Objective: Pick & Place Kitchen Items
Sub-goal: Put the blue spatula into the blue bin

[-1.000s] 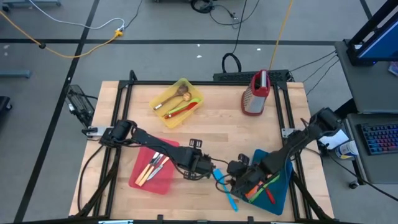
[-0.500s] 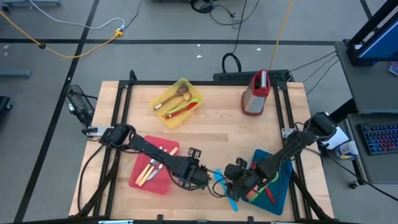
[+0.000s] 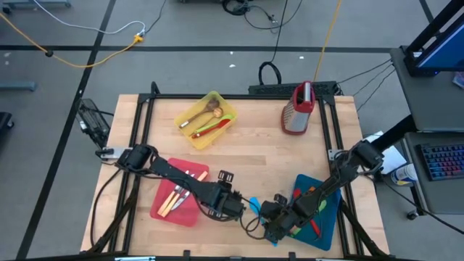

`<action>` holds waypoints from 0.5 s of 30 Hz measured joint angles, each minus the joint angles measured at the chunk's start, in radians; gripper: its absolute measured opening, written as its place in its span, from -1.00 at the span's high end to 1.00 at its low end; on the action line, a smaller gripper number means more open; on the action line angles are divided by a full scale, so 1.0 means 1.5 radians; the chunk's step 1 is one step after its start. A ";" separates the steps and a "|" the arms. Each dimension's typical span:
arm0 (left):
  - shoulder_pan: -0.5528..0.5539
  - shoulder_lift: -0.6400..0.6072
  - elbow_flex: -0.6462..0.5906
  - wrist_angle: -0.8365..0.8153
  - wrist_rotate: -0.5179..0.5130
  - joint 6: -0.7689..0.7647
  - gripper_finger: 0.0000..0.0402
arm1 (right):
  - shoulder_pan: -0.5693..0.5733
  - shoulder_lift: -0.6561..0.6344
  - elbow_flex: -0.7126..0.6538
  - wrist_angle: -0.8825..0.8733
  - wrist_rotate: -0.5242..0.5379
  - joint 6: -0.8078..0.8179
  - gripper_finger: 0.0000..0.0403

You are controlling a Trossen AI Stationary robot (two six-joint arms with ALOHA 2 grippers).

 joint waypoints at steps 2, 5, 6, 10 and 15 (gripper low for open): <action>0.002 0.000 0.000 0.000 0.000 -0.005 0.30 | 0.001 0.012 0.000 0.001 0.015 -0.008 0.03; 0.002 0.000 0.000 0.000 0.000 0.000 0.30 | 0.001 0.030 0.000 0.008 0.054 -0.067 0.05; 0.002 0.000 0.000 0.000 0.000 0.000 0.30 | 0.001 0.036 0.000 0.010 0.064 -0.097 0.08; 0.005 -0.001 0.000 0.000 0.000 -0.007 0.30 | -0.003 0.063 -0.001 0.066 0.090 -0.189 0.23; 0.006 -0.001 0.001 0.000 0.000 -0.017 0.30 | -0.020 0.083 -0.005 0.059 0.134 -0.208 0.42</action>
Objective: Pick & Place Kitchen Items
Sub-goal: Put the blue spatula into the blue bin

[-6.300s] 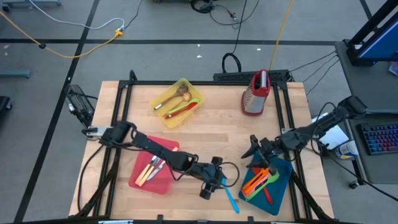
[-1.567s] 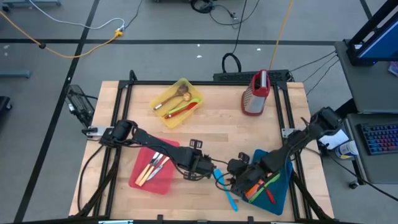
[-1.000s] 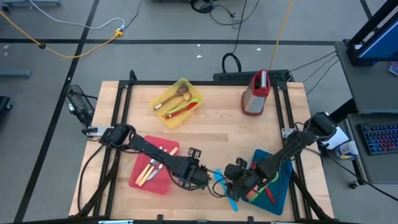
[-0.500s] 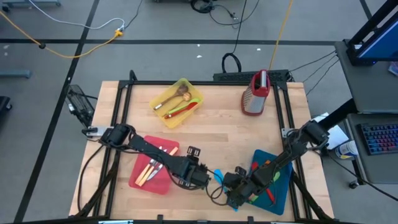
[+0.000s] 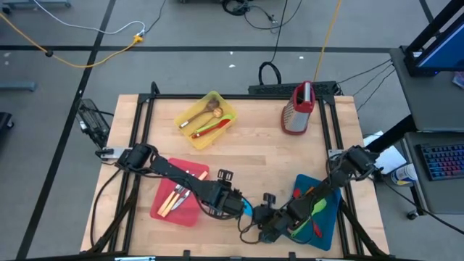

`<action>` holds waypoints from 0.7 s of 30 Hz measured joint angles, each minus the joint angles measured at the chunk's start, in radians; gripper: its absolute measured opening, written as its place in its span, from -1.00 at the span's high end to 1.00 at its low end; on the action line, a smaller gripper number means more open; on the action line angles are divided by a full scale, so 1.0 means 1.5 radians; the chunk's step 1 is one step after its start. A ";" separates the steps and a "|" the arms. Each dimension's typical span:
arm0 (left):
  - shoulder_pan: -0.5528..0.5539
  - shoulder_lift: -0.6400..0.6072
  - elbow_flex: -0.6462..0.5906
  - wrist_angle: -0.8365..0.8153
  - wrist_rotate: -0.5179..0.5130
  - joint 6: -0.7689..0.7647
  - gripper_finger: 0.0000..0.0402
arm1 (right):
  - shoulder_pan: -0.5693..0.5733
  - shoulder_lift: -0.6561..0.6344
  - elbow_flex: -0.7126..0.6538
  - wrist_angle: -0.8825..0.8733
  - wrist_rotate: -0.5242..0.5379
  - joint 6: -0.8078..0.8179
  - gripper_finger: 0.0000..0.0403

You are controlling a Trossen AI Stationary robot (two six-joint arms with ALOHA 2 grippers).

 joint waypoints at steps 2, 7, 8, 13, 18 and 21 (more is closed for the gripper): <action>0.000 0.000 0.000 -0.003 0.000 -0.008 0.30 | -0.011 0.000 -0.006 -0.010 0.011 -0.008 0.50; -0.001 0.000 0.000 -0.006 0.000 -0.014 0.30 | -0.040 0.000 -0.017 -0.014 0.002 -0.035 0.72; -0.001 0.000 0.000 -0.005 0.000 -0.021 0.30 | -0.044 0.000 -0.017 -0.014 -0.001 -0.040 0.76; -0.008 0.000 0.000 0.036 0.001 -0.063 0.30 | -0.048 -0.002 -0.018 -0.009 -0.014 -0.058 0.90; -0.021 0.000 0.000 0.148 0.016 -0.046 0.30 | -0.021 -0.003 -0.018 0.034 -0.021 -0.043 0.92; -0.025 0.001 0.000 0.226 0.059 -0.017 0.30 | 0.001 -0.003 -0.018 0.056 -0.018 -0.025 0.92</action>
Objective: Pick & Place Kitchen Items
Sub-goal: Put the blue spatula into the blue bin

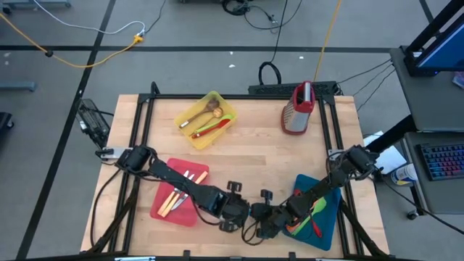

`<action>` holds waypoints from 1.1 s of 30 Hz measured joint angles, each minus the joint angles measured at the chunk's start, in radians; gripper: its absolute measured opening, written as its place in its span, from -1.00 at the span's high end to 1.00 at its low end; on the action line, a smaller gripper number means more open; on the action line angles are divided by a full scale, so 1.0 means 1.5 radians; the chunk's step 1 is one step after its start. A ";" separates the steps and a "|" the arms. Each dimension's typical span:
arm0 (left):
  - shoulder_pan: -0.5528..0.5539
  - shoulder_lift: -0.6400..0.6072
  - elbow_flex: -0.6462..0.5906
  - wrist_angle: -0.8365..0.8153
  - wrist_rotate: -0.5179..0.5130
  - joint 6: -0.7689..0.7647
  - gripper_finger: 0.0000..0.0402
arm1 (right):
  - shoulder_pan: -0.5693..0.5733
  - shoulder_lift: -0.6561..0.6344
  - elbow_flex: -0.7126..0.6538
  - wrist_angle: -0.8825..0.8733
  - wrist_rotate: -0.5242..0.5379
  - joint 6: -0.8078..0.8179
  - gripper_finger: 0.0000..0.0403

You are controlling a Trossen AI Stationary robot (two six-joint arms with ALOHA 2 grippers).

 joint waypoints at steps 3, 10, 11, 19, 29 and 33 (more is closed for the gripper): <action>0.004 0.007 0.000 0.055 0.046 0.002 0.30 | 0.019 0.001 0.000 0.005 0.014 0.031 0.88; 0.028 0.039 -0.001 0.076 0.069 0.029 0.22 | 0.065 0.003 0.000 0.025 0.072 0.094 0.48; 0.033 0.043 -0.001 0.078 0.075 0.030 0.19 | 0.072 0.003 0.000 0.030 0.081 0.095 0.41; 0.059 0.069 0.000 0.088 0.162 0.072 0.05 | 0.105 0.003 0.000 -0.011 0.094 0.118 0.23; 0.070 0.076 0.000 0.082 0.252 0.110 0.33 | 0.097 0.002 0.000 -0.090 0.103 0.093 0.81; 0.069 0.077 0.000 0.079 0.252 0.113 0.45 | 0.094 0.001 0.000 -0.090 0.110 0.076 0.97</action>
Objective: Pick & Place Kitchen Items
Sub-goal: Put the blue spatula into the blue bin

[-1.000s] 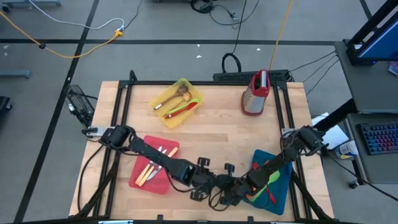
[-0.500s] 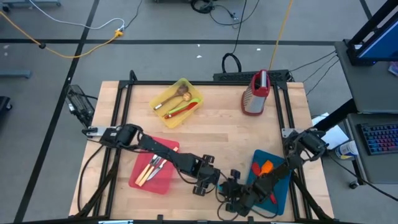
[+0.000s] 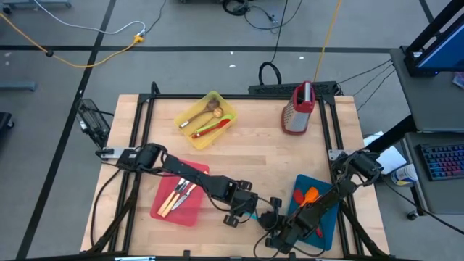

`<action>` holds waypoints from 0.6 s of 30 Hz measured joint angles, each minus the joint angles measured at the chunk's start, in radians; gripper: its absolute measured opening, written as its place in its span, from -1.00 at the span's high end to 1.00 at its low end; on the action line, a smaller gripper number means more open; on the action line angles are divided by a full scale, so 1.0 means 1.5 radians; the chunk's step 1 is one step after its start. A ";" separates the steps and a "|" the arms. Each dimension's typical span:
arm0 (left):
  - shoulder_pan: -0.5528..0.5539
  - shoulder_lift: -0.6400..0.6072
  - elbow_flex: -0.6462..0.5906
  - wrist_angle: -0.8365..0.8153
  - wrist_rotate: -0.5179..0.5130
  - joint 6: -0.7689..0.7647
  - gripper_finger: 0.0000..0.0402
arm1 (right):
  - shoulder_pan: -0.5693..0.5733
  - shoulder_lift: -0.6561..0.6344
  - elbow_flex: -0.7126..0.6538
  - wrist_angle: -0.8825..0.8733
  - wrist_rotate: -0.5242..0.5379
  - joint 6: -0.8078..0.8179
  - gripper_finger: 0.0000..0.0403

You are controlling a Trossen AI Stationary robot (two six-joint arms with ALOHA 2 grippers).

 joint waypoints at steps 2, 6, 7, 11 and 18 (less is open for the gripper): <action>0.000 0.000 0.000 -0.005 0.000 0.009 0.50 | 0.000 0.000 0.000 0.001 0.006 -0.001 0.99; 0.000 0.000 -0.001 -0.005 -0.001 0.021 0.62 | 0.000 0.001 0.000 0.002 0.017 -0.002 1.00; 0.000 -0.002 -0.001 -0.006 -0.001 0.021 0.65 | 0.000 0.001 0.000 0.004 0.019 -0.002 1.00; 0.000 -0.003 -0.001 -0.006 -0.003 0.021 0.83 | -0.001 0.001 0.000 0.043 0.034 -0.004 0.97; 0.000 -0.003 -0.002 -0.005 -0.009 0.022 0.97 | -0.007 0.002 -0.001 0.156 0.053 -0.069 0.75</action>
